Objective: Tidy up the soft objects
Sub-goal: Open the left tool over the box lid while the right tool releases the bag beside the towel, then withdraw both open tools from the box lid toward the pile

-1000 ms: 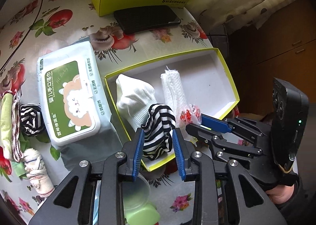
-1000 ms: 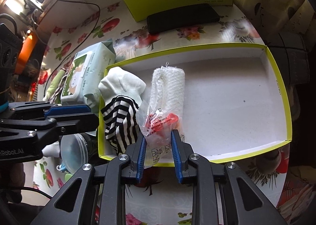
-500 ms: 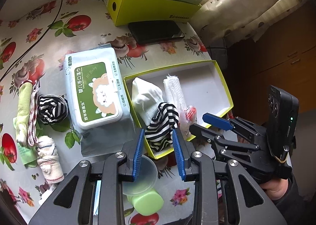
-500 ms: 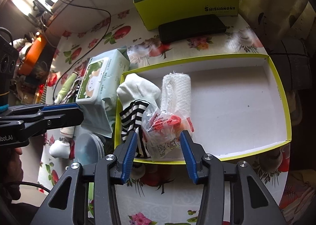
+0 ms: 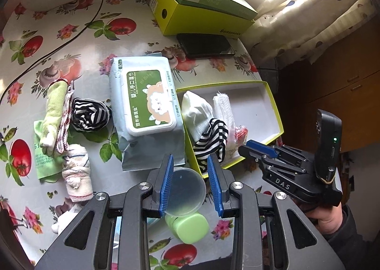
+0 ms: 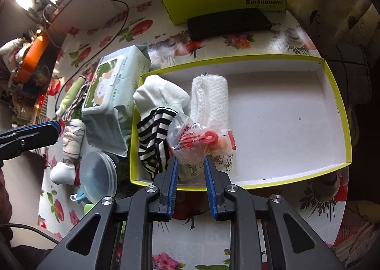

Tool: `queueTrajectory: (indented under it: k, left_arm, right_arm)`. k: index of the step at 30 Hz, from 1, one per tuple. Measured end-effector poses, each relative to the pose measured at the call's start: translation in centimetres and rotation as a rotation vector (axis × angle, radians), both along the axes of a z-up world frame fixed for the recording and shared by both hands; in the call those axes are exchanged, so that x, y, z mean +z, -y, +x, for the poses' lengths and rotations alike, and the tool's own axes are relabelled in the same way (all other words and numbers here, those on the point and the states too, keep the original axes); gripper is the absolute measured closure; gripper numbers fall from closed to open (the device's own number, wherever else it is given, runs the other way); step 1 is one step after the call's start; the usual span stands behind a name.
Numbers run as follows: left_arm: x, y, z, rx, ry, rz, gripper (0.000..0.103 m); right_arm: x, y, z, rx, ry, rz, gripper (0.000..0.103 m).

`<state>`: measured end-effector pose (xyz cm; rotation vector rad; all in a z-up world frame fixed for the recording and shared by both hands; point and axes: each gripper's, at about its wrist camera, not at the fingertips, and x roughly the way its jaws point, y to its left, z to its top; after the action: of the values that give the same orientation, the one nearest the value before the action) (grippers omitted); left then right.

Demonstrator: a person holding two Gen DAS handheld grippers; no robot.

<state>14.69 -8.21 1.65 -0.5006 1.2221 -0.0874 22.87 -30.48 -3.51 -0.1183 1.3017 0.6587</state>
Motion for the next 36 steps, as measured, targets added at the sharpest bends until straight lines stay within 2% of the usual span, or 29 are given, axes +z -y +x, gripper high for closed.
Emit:
queueTrajectory:
  k: [4,6,11,23,36]
  left_arm:
    - [0.2,-1.2,-1.5,0.032,0.006,0.004,0.072]
    - [0.3,-1.8,-2.2,0.046,0.009,0.01,0.072]
    - [0.5,-2.9,-4.2,0.076,0.008,0.04,0.072]
    - [0.6,-4.9,-8.1,0.133,0.019,0.093,0.072]
    - [-0.8,-8.3,-12.4,0.22,0.003,0.081,0.072]
  right_arm:
    - [2.2,-0.2,-0.7,0.009,0.029,0.021,0.08]
    - [3.1,-0.6,-1.2,0.017,0.046,0.028,0.071]
    - [4.8,-2.3,-3.0,0.056,0.06,0.054,0.06]
    - [6.4,-7.5,-8.0,0.212,0.051,0.07,0.056]
    - [6.7,-10.8,-11.9,0.329,0.044,0.041,0.055]
